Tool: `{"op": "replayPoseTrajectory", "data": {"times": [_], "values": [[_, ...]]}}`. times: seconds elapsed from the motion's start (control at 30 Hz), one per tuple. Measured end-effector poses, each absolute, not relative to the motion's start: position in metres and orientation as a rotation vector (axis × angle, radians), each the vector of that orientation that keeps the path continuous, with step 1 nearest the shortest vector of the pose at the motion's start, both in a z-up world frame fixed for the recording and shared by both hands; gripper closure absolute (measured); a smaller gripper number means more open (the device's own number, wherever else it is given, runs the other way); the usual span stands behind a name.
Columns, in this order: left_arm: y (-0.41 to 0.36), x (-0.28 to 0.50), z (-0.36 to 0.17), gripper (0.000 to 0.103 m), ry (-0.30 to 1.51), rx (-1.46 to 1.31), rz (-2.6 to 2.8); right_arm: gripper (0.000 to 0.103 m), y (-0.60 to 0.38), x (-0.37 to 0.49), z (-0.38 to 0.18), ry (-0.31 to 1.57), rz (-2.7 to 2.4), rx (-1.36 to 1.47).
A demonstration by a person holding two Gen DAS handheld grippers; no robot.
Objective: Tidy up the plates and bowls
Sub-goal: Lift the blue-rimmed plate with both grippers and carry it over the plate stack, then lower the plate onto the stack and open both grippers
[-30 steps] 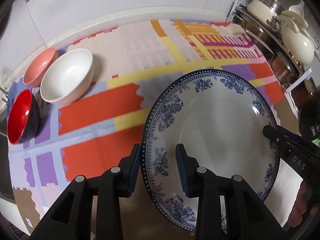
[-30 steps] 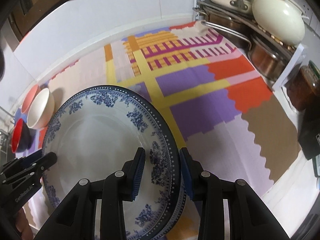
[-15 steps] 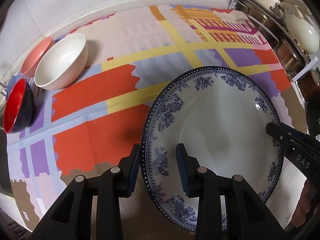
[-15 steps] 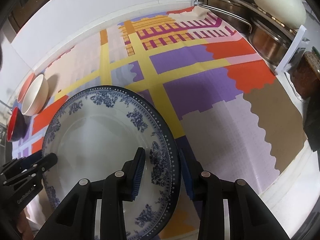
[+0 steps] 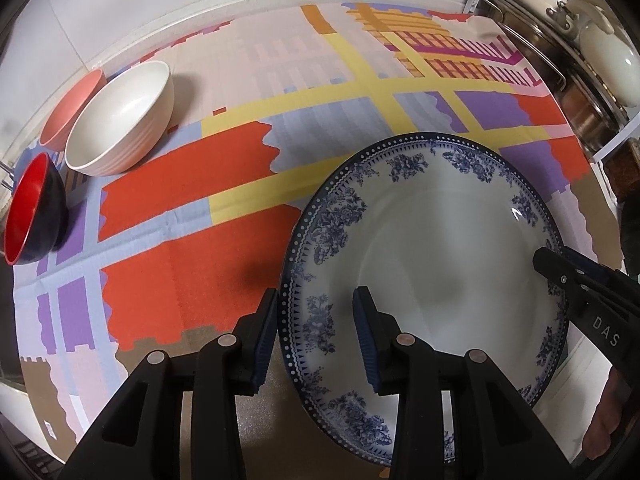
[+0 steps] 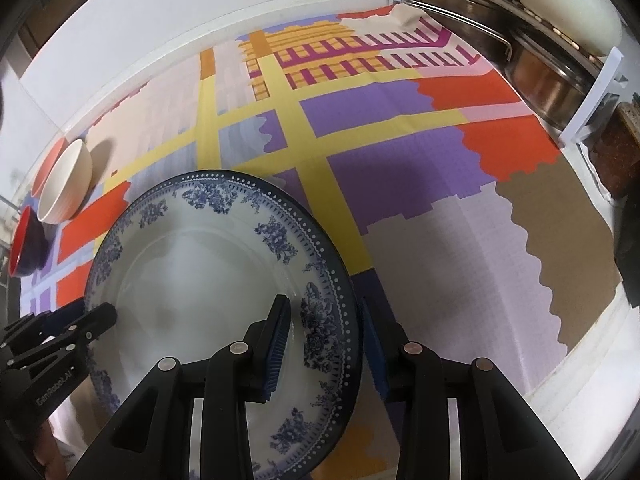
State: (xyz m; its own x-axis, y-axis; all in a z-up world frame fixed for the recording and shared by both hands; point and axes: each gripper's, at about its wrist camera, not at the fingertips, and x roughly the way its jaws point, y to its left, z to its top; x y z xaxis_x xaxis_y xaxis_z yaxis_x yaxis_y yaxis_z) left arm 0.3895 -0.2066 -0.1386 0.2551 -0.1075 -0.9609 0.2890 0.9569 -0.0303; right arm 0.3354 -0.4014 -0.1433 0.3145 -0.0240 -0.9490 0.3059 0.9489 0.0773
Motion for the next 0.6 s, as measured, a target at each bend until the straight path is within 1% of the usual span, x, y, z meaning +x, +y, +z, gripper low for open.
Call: {"op": "replayPoseTrajectory", "data": {"times": [0.23, 0.33, 0.43, 0.6], "values": [[-0.2072, 0.3884, -0.1388, 0.062, 1.284, 0.161, -0.283, 0.064, -0.4021, 0.3342, -0.1436, 1.228, -0.213, 0.251], [-0.2065, 0.3879, -0.1383, 0.058, 1.284, 0.149, -0.29, 0.063, -0.4031, 0.3341, -0.1449, 1.23, -0.212, 0.249], [-0.207, 0.3863, -0.1374, 0.056, 1.281, 0.146, -0.291, 0.063, -0.4035, 0.3336, -0.1464, 1.231, -0.208, 0.255], [-0.204, 0.3832, -0.1316, 0.054, 1.266, 0.137, -0.287, 0.057, -0.4017, 0.332, -0.1415, 1.21, -0.207, 0.242]]}}
